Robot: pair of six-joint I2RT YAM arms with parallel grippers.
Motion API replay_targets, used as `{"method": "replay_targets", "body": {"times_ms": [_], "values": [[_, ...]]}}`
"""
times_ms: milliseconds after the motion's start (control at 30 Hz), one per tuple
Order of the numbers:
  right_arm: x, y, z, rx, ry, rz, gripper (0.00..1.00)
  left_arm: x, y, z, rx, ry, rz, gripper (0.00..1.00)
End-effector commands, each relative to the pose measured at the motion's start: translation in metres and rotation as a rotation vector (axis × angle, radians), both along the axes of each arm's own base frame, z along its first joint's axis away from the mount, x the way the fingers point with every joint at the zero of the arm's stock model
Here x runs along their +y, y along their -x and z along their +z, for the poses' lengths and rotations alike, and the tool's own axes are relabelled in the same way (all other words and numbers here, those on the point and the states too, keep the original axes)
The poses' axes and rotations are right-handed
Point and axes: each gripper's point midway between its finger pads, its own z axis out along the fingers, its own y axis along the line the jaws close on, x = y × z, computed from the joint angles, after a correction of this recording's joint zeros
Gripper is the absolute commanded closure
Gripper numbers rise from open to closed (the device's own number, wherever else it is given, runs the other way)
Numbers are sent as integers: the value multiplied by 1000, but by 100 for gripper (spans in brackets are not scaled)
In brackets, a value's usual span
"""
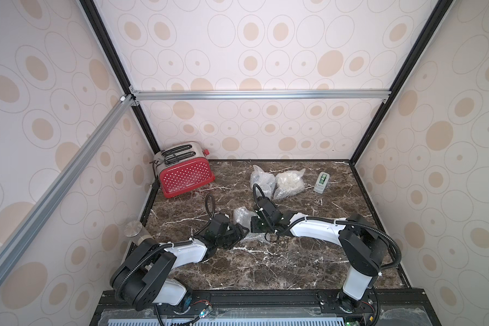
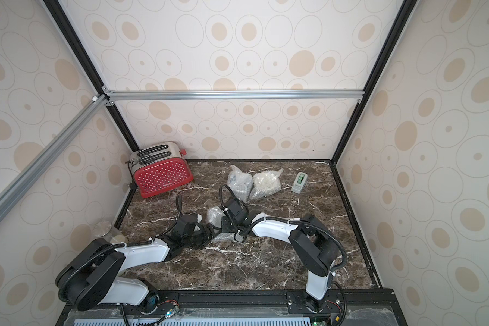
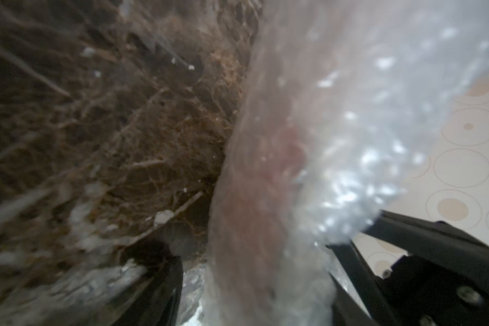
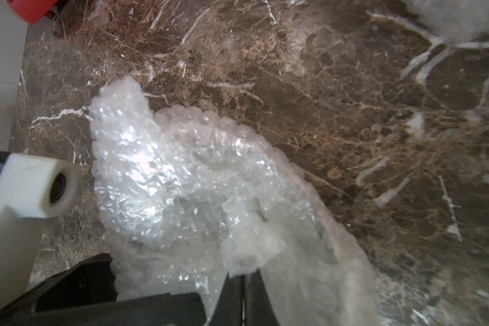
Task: Wrap bowls in bubble wrap
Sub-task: Wrap the bowl in bubble wrap.
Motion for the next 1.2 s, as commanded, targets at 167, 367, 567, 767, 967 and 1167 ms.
{"method": "replay_targets", "body": {"times_ms": [167, 367, 567, 767, 967, 1167], "values": [[-14, -6, 11, 27, -85, -63, 93, -3, -8, 2, -55, -10, -9, 49], [-36, -26, 26, 44, -213, -123, 91, 4, -4, 3, -56, -56, -11, 49], [-56, -38, 45, 24, -245, -150, 82, -3, -8, 1, -52, -45, -34, 48], [-131, -57, 74, -63, -188, -268, 77, -10, -14, 4, -59, -34, -53, 48], [-260, -87, 70, -38, -102, -505, 72, -12, -15, 8, -65, -54, -74, 48], [-337, -116, 40, 48, -84, -635, 72, -13, -15, 8, -60, -60, -88, 48]]}}
